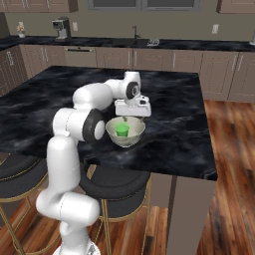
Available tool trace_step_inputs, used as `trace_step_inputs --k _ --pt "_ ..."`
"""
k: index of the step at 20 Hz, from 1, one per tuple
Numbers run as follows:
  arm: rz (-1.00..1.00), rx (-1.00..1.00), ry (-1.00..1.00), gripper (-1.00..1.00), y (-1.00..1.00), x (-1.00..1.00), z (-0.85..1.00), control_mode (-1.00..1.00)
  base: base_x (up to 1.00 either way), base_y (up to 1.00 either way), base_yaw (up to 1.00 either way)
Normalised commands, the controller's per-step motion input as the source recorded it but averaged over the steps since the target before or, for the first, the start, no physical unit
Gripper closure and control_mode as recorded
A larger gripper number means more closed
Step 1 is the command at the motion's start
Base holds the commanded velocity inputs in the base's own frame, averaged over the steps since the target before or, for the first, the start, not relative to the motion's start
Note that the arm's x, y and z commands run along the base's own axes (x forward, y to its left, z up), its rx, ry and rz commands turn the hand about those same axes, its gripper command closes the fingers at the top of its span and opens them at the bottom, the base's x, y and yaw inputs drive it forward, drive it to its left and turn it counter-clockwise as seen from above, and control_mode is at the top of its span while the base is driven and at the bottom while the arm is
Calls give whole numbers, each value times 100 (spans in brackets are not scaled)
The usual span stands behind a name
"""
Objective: Place the cup inside the bowl on the dining table and move the bowl to any counter.
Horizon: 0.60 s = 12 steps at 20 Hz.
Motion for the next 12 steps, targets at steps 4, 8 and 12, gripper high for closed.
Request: trace_step_inputs --k 4,8,12 --pt "-17 8 0 -100 -44 0 9 -100 0 0 0" --pt "-16 17 0 -100 -36 0 1 -100 0 0 0" --pt "-9 24 0 -100 -41 0 0 -100 0 0 0"
